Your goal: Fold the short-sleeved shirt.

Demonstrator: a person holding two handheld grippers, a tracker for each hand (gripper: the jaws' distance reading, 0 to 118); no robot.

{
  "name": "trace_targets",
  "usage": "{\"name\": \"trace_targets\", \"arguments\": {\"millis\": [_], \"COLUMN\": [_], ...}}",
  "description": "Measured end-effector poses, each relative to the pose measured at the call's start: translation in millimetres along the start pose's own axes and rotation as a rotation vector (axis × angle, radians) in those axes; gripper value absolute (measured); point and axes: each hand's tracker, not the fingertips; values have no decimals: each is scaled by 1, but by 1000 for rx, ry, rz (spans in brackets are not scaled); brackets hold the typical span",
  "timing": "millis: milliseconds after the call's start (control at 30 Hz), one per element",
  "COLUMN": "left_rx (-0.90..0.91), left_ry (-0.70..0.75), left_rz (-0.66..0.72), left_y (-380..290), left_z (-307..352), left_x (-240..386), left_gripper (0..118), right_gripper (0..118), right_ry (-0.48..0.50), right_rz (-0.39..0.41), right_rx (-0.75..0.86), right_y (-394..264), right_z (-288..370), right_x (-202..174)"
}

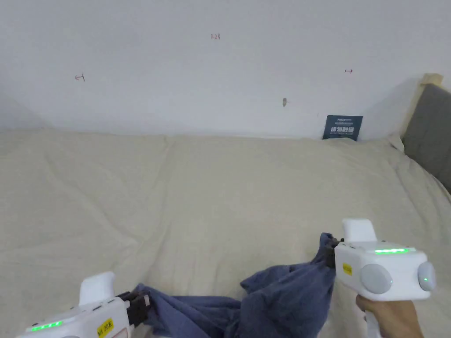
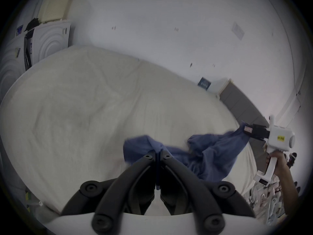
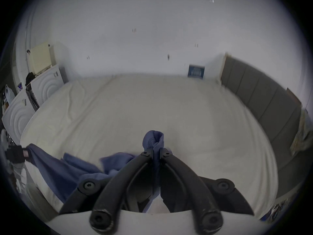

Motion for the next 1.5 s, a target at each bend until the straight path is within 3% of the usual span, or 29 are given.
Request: {"name": "trace_targets", "arguments": {"millis": [200,333,467,800,1133,1267,1500], "left_rx": [195,299,355,493,402,310,148], "left_ry": [19,83,88,217,308,318,339], "left_rz": [-40,-112,-88,-191,-227,-205,-171], "left_y": [117,208,290,408,379,337,235], "left_z": [18,25,28,20,-47,-76,-93], "left_x": [11,23,40,59,19,-8,-55], "left_gripper": [3,3,3,3,3,3,3], "right_gripper": [5,5,5,5,5,5,5], "right_ry": [-60,-72,-106,-134,-107,-107,-85], "right_rz": [28,-14,-17,1,-3,2,-80], "right_rx": [178,283,375,519,452,374,221], "right_y": [93,159,214,296,247,202,108], "right_z": [40,57,64,56,-18,-48,-73], "right_x": [24,42,50,42,21,13,12]}}
